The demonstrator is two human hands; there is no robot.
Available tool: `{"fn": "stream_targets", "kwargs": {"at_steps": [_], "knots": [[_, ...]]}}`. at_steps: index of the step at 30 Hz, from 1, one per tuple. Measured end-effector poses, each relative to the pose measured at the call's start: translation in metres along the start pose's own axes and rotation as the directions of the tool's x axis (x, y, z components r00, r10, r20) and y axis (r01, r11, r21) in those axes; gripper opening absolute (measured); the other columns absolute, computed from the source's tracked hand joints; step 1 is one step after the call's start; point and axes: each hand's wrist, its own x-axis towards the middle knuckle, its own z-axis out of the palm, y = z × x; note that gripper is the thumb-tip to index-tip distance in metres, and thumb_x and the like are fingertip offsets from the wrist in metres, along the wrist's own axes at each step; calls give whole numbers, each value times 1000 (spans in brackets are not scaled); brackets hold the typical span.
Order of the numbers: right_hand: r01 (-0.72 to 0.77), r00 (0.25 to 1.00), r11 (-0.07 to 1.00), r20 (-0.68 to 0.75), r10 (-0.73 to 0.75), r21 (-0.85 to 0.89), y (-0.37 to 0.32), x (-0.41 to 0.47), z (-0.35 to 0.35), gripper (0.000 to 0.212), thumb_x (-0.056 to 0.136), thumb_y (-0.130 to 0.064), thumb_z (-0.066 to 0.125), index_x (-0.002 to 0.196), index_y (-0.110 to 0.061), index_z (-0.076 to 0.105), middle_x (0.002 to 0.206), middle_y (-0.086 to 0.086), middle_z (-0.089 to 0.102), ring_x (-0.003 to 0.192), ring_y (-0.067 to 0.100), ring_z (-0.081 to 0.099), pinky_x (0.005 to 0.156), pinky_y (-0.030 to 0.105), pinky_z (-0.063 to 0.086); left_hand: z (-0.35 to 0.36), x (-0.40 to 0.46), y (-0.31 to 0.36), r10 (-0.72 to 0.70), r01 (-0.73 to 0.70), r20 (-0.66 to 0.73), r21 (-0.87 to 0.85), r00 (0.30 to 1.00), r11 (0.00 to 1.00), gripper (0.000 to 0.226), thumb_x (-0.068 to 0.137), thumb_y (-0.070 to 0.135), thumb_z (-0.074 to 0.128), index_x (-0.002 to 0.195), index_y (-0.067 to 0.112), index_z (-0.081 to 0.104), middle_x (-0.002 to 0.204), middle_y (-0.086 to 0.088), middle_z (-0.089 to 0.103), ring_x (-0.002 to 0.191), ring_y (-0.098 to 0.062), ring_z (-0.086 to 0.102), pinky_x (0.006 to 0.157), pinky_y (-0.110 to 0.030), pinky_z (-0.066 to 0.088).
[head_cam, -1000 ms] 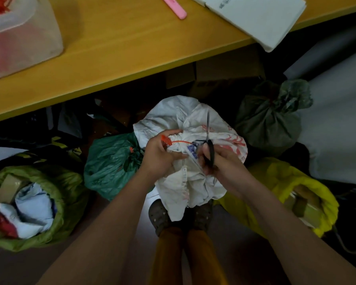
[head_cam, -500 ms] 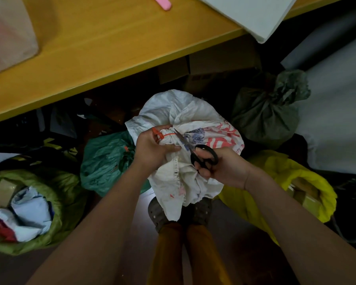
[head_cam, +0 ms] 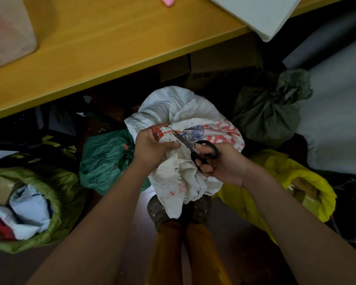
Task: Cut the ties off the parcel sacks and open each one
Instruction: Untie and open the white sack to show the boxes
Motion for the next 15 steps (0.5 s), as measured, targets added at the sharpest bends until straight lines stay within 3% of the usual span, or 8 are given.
{"fn": "stream_targets", "kwargs": {"at_steps": [4, 8, 11, 13, 15], "knots": [[-7, 1000, 998, -20, 8, 59, 4, 2, 3, 18, 77, -34, 64, 69, -19, 56, 68, 2, 52, 46, 11, 37, 59, 29, 27, 0, 2, -1, 28, -29, 16, 57, 999, 998, 59, 62, -5, 83, 117, 3, 64, 97, 2, 69, 82, 5, 65, 81, -18, 54], [5, 998, 992, -67, 3, 128, 9, 6, 6, 18, 73, -33, 66, 58, -23, 64, 66, 2, 54, 44, 10, 39, 58, 27, 31, -1, 4, -1, 49, -49, 7, 119, 999, 992, 60, 62, 1, 86, 118, 8, 65, 95, 5, 70, 91, -8, 68, 86, -30, 55], [14, 998, 989, -58, -5, 148, 14, 6, 7, 17, 73, -34, 68, 61, -22, 66, 67, 1, 57, 45, 10, 42, 60, 27, 30, -2, 6, -1, 35, -38, 25, 128, 999, 991, 62, 62, 2, 86, 119, 10, 65, 98, 4, 71, 95, -8, 68, 88, -32, 55], [17, 999, 996, -43, -13, 92, 16, 6, 8, 19, 72, -38, 71, 70, -20, 68, 68, 0, 58, 47, 9, 45, 62, 26, 32, -2, 6, -1, 12, -17, 50, 102, 999, 995, 64, 63, 0, 85, 121, 12, 63, 100, 7, 70, 96, -6, 67, 88, -29, 54], [14, 998, 1000, -54, -15, -14, 16, 6, 8, 35, 66, -47, 76, 77, -17, 64, 68, -2, 59, 49, 8, 47, 63, 25, 35, -3, 5, 0, 11, -18, 93, 77, 996, 997, 63, 67, -2, 82, 123, 16, 61, 99, 12, 69, 93, 2, 66, 83, -19, 53]]}}
